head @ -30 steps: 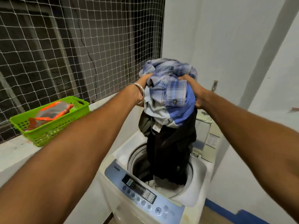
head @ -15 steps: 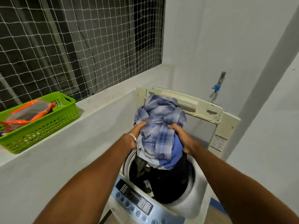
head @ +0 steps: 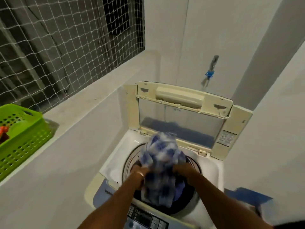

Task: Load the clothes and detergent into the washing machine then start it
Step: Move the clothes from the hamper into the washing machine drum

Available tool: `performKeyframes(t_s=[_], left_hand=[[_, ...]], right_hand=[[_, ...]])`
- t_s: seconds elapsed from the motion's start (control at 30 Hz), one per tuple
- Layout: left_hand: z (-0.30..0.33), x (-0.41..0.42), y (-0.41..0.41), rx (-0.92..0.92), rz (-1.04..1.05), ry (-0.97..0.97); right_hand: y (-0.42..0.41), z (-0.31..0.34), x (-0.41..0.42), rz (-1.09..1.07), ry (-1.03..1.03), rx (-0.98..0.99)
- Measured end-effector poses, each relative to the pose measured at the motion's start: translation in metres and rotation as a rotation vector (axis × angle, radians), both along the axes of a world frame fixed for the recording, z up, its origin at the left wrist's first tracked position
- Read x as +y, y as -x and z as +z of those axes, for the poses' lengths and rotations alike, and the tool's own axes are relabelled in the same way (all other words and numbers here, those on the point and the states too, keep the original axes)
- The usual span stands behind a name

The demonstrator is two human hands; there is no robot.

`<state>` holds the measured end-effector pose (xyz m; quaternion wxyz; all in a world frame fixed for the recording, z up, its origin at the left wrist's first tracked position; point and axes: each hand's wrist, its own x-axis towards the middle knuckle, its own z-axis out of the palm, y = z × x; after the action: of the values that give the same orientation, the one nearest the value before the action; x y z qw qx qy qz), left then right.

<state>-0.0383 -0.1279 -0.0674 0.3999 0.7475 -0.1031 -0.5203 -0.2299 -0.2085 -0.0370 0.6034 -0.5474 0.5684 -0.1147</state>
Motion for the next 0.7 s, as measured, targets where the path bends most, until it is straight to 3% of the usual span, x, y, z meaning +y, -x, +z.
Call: performKeyframes(t_s=[0.13,0.27,0.37,0.7], left_hand=[[-0.005,0.006,0.005,0.006,-0.270,-0.179],[-0.013,-0.011,0.003,-0.096,-0.339,-0.115],[-0.012,-0.024,-0.005,-0.156,-0.426,-0.092],[0.004,-0.086,-0.005,0.334,-0.111,-0.005]], right_hand=[[-0.004,-0.019,0.012,0.093,-0.071,0.215],[-0.010,-0.028,0.008,0.018,0.008,0.326],[-0.012,-0.026,0.005,-0.052,0.007,0.298],[-0.035,-0.021,-0.012,-0.363,-0.130,0.005]])
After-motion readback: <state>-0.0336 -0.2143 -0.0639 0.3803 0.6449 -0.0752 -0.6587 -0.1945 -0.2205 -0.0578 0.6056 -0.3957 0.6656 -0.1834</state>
